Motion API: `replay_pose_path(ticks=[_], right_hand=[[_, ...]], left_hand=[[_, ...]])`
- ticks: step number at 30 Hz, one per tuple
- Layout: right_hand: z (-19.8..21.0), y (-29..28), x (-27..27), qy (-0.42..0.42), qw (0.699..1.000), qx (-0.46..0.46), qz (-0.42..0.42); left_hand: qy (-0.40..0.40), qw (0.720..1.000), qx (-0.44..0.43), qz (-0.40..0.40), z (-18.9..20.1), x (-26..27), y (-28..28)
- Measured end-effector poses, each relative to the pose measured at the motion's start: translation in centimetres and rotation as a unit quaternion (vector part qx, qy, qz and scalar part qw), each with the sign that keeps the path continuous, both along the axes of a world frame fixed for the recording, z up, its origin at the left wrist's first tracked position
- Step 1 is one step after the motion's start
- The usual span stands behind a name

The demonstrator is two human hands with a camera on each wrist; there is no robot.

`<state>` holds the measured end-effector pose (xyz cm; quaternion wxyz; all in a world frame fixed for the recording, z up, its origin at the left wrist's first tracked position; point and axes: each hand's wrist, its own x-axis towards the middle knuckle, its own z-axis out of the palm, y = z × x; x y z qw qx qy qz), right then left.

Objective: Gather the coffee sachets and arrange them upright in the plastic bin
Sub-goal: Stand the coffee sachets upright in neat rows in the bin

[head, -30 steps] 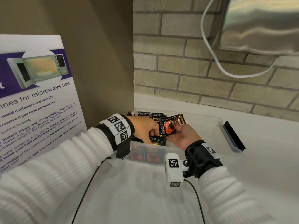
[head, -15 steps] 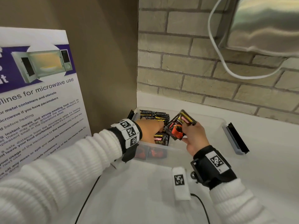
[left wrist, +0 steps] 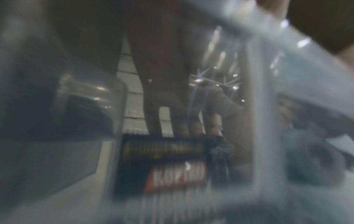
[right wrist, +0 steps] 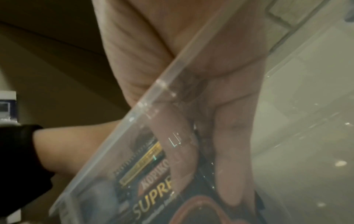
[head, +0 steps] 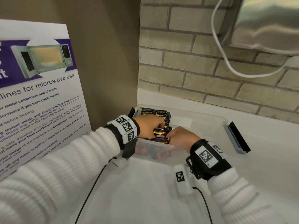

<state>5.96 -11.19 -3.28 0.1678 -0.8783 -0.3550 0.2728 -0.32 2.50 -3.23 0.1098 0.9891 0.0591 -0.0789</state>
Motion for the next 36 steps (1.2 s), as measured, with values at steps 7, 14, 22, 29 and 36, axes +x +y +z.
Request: replay_pose_path(ticks=[7, 14, 22, 29, 36], right_hand=[[0.1, 0.3, 1.1, 0.050, 0.995, -0.081, 0.029], [1.4, -0.7, 2.7, 0.218, 0.961, 0.060, -0.161], [-0.3, 0.0, 1.3, 0.410, 0.873, 0.158, -0.211], [0.1, 0.0, 0.9, 0.486, 0.817, 0.217, -0.220], [0.8, -0.1, 0.2, 0.522, 0.808, 0.222, -0.161]], left_hand=[[-0.063, 0.988, -0.139, 0.037, 1.8, -1.1, 1.2], [-0.072, 0.992, -0.108, -0.003, 0.4, -2.3, 2.1], [-0.136, 0.988, -0.073, 0.009, -1.1, -2.1, 2.0], [-0.190, 0.971, -0.129, 0.071, -1.8, -2.5, 2.3], [-0.216, 0.946, -0.180, 0.164, -2.3, -2.2, 2.1]])
